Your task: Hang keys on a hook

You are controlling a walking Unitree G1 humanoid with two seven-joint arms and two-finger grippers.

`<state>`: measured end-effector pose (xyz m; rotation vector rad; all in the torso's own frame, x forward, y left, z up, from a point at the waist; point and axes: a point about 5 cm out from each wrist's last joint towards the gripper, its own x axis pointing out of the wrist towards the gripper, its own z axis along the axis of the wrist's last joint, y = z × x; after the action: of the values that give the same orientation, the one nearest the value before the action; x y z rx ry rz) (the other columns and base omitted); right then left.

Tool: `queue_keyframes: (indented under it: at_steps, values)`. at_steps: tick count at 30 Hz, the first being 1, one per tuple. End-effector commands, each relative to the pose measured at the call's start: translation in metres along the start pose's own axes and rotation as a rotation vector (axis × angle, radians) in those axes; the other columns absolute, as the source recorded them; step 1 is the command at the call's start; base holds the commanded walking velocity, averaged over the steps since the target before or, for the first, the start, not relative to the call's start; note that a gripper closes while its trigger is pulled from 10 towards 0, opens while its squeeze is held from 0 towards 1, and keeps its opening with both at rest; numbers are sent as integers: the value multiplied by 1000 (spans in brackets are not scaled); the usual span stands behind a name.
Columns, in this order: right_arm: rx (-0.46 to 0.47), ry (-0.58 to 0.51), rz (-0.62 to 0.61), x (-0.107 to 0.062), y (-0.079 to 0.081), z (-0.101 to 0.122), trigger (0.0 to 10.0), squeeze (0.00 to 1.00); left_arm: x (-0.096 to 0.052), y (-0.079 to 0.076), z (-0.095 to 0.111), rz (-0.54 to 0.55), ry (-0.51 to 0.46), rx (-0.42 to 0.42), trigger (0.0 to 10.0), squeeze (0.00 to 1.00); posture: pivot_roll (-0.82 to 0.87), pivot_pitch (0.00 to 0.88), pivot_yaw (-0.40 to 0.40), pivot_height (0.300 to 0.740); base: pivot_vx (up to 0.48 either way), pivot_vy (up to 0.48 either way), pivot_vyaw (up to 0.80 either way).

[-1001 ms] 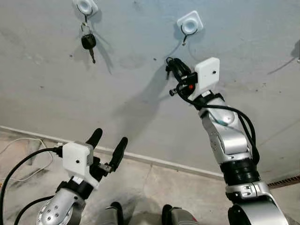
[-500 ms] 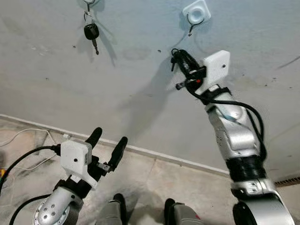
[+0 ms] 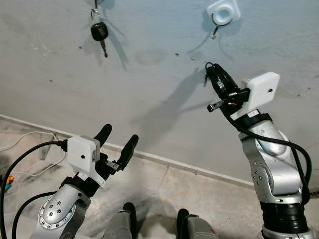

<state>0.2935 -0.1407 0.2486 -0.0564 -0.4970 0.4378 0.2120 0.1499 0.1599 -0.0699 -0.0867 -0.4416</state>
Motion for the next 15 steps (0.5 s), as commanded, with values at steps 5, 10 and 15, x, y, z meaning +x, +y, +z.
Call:
queue_keyframes:
  at_steps: [5, 10, 15]
  values:
    - [5, -21, -28, -4, -4, 13, 10000, 0, -1, 0, -5, -12, 34, -10, 10000, 0, 35, 284, 38, 740, 0, 0, 0]
    - [19, -17, -3, -1, 2, 19, 10000, 0, 1, -2, -5, -19, 33, -11, 10000, 0, 36, 285, 36, 740, 0, 0, 0]
    - [55, -30, 56, 4, 11, 26, 10000, 0, 1, -2, -6, -17, 35, -11, 10000, 0, 40, 285, 36, 740, 0, 0, 0]
